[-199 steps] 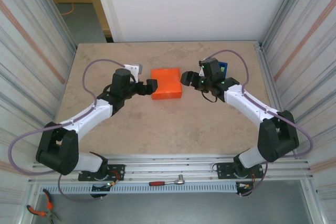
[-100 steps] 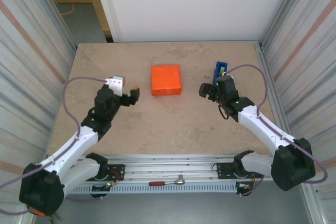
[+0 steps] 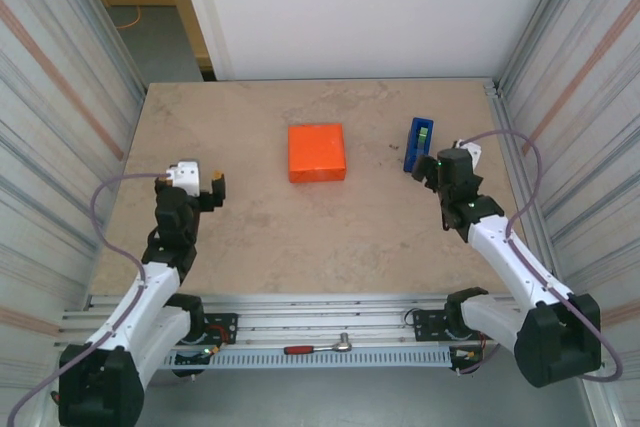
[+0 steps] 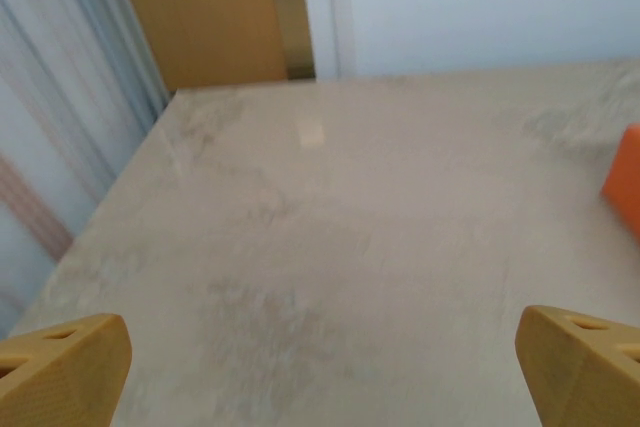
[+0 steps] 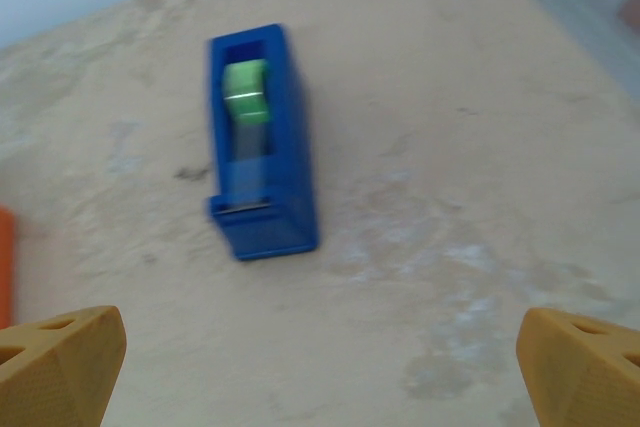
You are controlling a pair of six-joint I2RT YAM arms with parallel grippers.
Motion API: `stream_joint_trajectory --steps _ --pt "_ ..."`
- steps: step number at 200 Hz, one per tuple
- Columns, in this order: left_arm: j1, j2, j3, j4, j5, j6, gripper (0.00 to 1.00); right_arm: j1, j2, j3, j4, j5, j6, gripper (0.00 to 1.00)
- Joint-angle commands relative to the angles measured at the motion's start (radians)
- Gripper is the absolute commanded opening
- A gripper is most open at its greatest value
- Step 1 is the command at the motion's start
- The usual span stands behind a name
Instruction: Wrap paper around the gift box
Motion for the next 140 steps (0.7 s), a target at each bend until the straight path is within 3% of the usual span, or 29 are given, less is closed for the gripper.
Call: stream_joint_trajectory --steps 1,46,80,116,132,140 --pt "0.036 0.040 -0.020 0.092 0.021 0.035 0.99 -0.080 0.003 -0.040 0.069 0.105 -0.040 0.98" --pt "0.076 0.250 0.018 0.222 0.179 0.005 0.99 -0.199 0.088 -0.136 0.316 0.093 -0.109 0.98" --pt "0.075 0.513 0.008 0.483 0.266 0.020 0.99 -0.212 0.189 -0.171 0.510 -0.038 -0.257 0.98" --pt "0.102 0.693 0.010 0.647 0.481 0.078 0.99 -0.229 0.316 -0.208 0.692 -0.178 -0.318 0.98" --pt "0.130 0.689 0.068 0.518 0.545 0.069 0.99 -0.240 0.357 -0.204 0.725 -0.198 -0.323 0.99" --pt "0.139 0.702 0.074 0.534 0.548 0.056 0.99 -0.247 0.371 -0.193 0.721 -0.220 -0.336 0.98"
